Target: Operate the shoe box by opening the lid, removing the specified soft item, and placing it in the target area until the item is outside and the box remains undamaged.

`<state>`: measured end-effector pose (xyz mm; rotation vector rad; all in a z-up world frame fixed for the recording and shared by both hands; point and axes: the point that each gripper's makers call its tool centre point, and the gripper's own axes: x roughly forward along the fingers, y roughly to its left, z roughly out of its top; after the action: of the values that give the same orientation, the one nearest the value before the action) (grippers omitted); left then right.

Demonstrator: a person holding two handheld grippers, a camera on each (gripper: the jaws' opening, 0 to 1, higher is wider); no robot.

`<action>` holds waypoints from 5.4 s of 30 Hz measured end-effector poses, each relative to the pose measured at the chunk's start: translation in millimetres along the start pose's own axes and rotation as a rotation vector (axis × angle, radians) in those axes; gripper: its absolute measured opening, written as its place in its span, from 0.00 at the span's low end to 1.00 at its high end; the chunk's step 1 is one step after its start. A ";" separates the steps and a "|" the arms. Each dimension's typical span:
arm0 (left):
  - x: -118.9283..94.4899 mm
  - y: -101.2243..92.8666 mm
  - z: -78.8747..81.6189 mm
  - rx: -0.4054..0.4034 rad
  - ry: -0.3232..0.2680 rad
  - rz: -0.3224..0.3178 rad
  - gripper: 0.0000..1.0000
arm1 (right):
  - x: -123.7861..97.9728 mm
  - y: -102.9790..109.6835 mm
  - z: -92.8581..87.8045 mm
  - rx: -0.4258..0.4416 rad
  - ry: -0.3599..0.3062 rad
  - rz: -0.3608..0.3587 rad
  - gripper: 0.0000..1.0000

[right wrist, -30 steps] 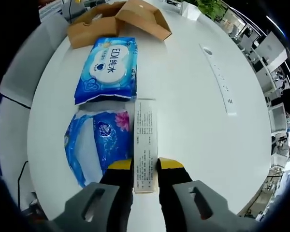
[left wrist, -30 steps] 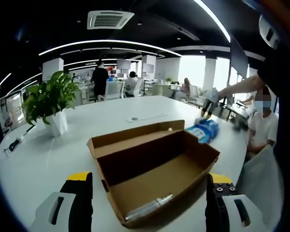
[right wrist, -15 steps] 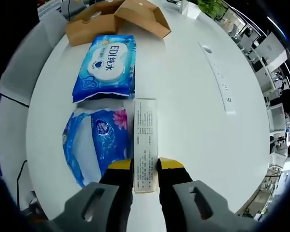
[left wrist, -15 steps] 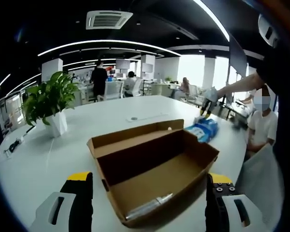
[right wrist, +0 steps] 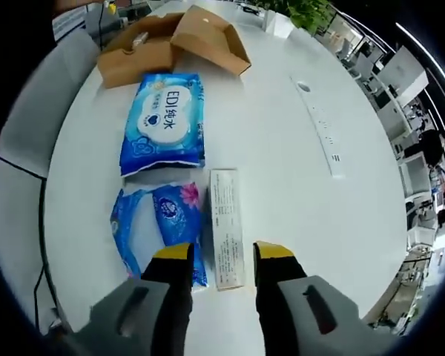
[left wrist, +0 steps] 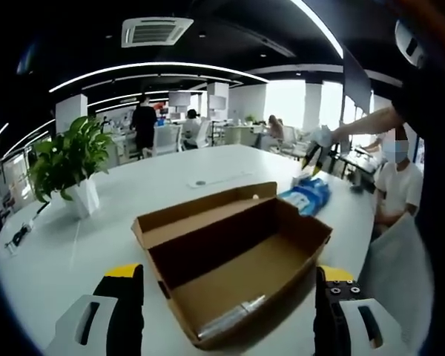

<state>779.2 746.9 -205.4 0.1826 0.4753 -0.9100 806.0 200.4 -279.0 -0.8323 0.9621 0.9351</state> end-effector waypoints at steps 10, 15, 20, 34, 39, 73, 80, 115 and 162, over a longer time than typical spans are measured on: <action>-0.6 1.3 2.6 0.062 0.021 -0.049 0.96 | -25.0 18.6 17.1 0.071 -0.057 -0.066 0.48; 3.8 0.8 3.9 0.105 0.039 -0.089 0.95 | -36.2 33.7 26.8 0.101 -0.084 -0.099 0.58; 8.4 1.0 6.4 0.144 0.066 -0.147 0.88 | -46.2 47.8 35.8 0.183 -0.124 -0.133 0.64; 30.7 -8.3 22.4 0.206 0.135 -0.269 0.78 | -68.5 99.7 73.1 0.365 -0.264 -0.241 0.85; 37.3 -5.0 20.3 0.239 0.171 -0.306 0.76 | -68.2 116.5 73.5 0.450 -0.290 -0.278 0.92; 74.6 -3.8 -52.0 0.542 0.640 -0.612 0.69 | -75.1 227.8 107.5 0.725 -0.414 -0.382 0.96; 78.3 -12.7 -66.1 0.612 0.755 -0.689 0.65 | -80.4 231.4 112.8 0.752 -0.432 -0.409 0.96; 84.7 -14.6 -113.0 0.818 0.861 -0.779 0.51 | -74.3 245.3 115.5 0.788 -0.444 -0.420 0.92; 98.8 -25.0 -83.6 0.573 0.721 -0.590 0.19 | -68.0 230.1 149.0 0.787 -0.590 -0.384 0.85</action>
<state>784.1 690.3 -324.3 0.9513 0.9537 -1.5521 620.6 399.2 -202.3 -0.0406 0.5389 0.3608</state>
